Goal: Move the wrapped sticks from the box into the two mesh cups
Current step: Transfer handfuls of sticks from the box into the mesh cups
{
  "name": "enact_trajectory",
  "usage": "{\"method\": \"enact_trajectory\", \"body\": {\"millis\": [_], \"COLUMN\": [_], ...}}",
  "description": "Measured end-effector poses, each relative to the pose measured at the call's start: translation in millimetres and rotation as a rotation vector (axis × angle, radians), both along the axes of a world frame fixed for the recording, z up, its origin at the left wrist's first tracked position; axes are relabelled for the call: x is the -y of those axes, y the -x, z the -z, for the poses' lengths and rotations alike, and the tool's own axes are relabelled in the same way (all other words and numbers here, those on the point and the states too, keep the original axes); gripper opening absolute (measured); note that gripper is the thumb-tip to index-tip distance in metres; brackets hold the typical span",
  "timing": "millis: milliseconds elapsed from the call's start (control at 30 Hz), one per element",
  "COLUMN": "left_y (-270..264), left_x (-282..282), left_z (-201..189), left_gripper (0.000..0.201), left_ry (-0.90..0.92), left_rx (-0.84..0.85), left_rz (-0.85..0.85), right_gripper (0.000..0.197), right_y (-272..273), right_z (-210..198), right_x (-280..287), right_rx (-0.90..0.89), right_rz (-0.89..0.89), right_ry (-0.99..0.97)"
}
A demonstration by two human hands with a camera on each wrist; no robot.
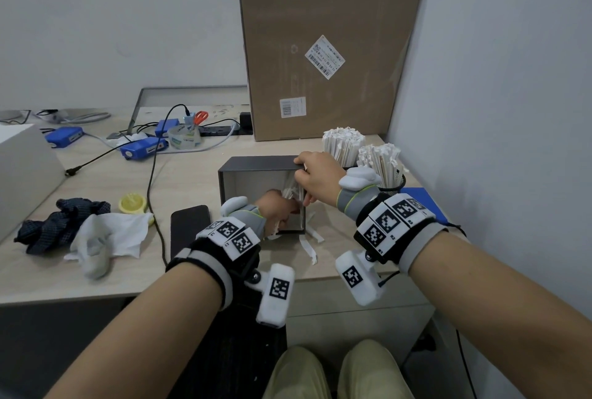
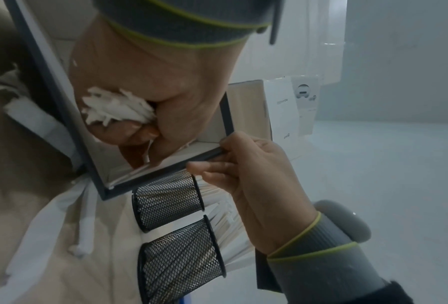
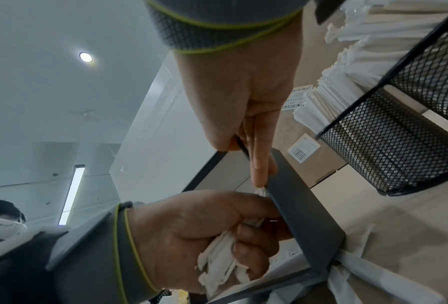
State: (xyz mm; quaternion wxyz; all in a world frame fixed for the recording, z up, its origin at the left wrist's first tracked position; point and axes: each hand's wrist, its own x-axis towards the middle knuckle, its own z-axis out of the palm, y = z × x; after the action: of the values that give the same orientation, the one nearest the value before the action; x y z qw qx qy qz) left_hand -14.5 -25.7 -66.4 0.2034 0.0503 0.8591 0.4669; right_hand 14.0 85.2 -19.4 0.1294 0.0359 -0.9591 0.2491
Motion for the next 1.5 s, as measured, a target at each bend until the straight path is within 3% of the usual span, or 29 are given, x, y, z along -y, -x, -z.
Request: {"method": "enact_trajectory", "body": {"millis": [100,333,467,600,700,967,1000,1033,1067,1100,1167,1200,1267,1300,1367,1433,1500], "left_y": [-0.8,2.6,2.3,2.0,6.2,24.1,24.4,24.2,23.7,22.4,21.1,21.2,22.7,23.8,24.9,22.5,16.1], "left_x": [-1.7,25.3,40.6,46.3,51.4,71.7,73.9,75.9,77.8,78.9,80.0,79.9,78.2,76.4,71.9,63.7,53.4], "left_z": [1.9,-15.1,-26.2,-38.4,-52.2,-70.3,-69.3,-67.3,-64.4,-61.5,-56.6,-53.9,-50.3,-48.6,-46.5,-44.4,-44.4], "left_gripper": [0.011,0.03,0.031,0.025,0.019,0.011,0.012,0.014,0.016,0.017,0.016,0.016,0.015,0.015,0.016,0.016,0.016], "left_ry": [-0.014,0.175,0.216,0.019,-0.036,-0.36,-0.383,-0.41,-0.449,-0.493,-0.572,-0.605,-0.665,-0.693,-0.752,-0.796,-0.82], "left_rx": [-0.012,-0.109,-0.12,-0.08,-0.163,-0.244,-0.231,-0.212,-0.187,-0.158,-0.109,-0.09,-0.063,-0.047,-0.01,0.024,0.041], "left_rz": [-0.018,0.037,0.052,-0.009,-0.054,-0.175,-0.177,-0.174,-0.168,-0.159,-0.155,-0.159,-0.168,-0.171,-0.166,-0.133,-0.078], "right_gripper": [0.034,0.033,0.032,0.025,0.025,0.018,0.025,0.039,0.053,0.061,0.05,0.042,0.045,0.046,0.047,0.041,0.031], "right_y": [-2.3,-5.0,-3.2,6.3,17.8,61.2,67.4,59.6,59.6,60.9,74.3,78.9,77.9,76.2,67.2,47.4,27.2], "right_z": [-0.6,2.0,4.0,5.8,1.5,-9.3,-9.7,-15.1,-7.2,-3.9,2.7,3.0,3.3,4.4,0.5,-6.2,-13.3], "right_x": [0.6,-2.3,-1.3,-1.8,-1.2,12.9,14.2,22.4,24.0,22.3,21.4,20.8,26.3,27.8,31.9,30.0,28.5], "right_rx": [-0.006,0.044,0.031,0.003,0.015,0.207,0.257,0.284,0.282,0.251,0.299,0.347,0.329,0.273,0.092,-0.006,0.04], "right_rz": [0.003,-0.018,0.029,0.121,0.192,0.286,0.312,0.363,0.362,0.356,0.419,0.381,0.307,0.293,0.315,0.263,0.102], "right_ry": [0.017,0.138,0.205,0.295,0.377,0.855,0.897,0.855,0.52,0.367,0.724,0.91,0.933,0.896,1.051,1.019,0.982]}}
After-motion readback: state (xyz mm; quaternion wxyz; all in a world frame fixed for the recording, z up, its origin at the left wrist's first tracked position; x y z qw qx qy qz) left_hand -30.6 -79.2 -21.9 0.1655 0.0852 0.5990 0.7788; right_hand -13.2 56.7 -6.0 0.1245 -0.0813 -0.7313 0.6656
